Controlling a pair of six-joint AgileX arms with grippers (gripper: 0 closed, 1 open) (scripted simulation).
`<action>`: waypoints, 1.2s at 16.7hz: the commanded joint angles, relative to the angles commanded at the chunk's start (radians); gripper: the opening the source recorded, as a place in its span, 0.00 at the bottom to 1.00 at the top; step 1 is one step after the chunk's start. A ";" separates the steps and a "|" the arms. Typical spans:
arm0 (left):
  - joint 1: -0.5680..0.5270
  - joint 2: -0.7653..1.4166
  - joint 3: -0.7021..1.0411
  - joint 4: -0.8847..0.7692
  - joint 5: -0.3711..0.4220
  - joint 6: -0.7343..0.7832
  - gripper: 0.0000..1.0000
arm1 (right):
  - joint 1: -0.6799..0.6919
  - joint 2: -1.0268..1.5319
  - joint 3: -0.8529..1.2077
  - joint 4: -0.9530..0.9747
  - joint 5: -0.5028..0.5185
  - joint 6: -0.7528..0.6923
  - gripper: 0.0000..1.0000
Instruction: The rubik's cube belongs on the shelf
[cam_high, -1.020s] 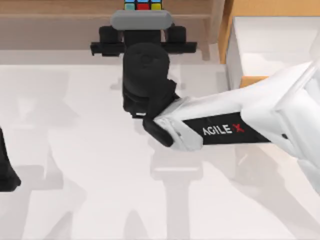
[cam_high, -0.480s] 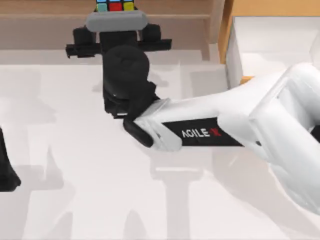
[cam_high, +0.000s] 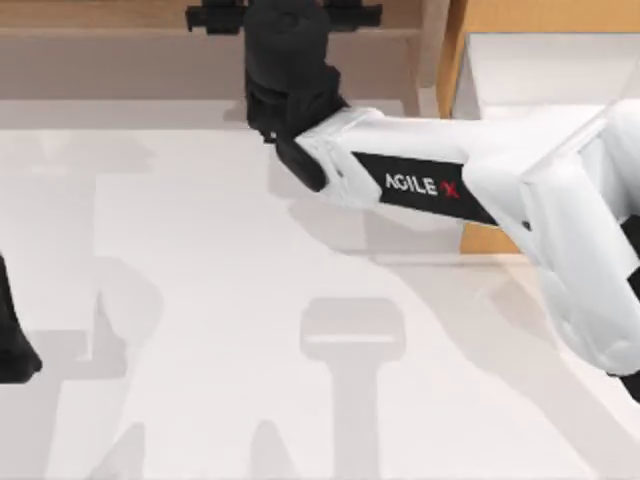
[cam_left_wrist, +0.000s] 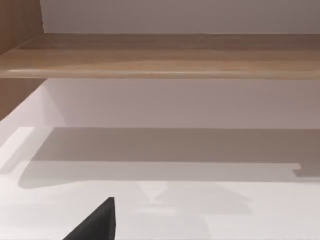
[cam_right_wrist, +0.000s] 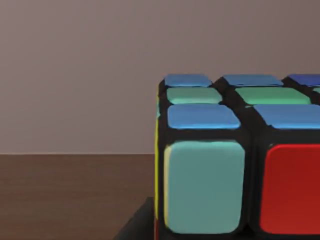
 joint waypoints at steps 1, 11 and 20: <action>0.000 0.000 0.000 0.000 0.000 0.000 1.00 | -0.011 0.011 0.016 -0.016 -0.005 0.003 0.00; 0.000 0.000 0.000 0.000 0.000 0.000 1.00 | -0.014 0.015 0.020 -0.020 -0.006 0.004 0.45; 0.000 0.000 0.000 0.000 0.000 0.000 1.00 | -0.014 0.015 0.020 -0.020 -0.006 0.004 1.00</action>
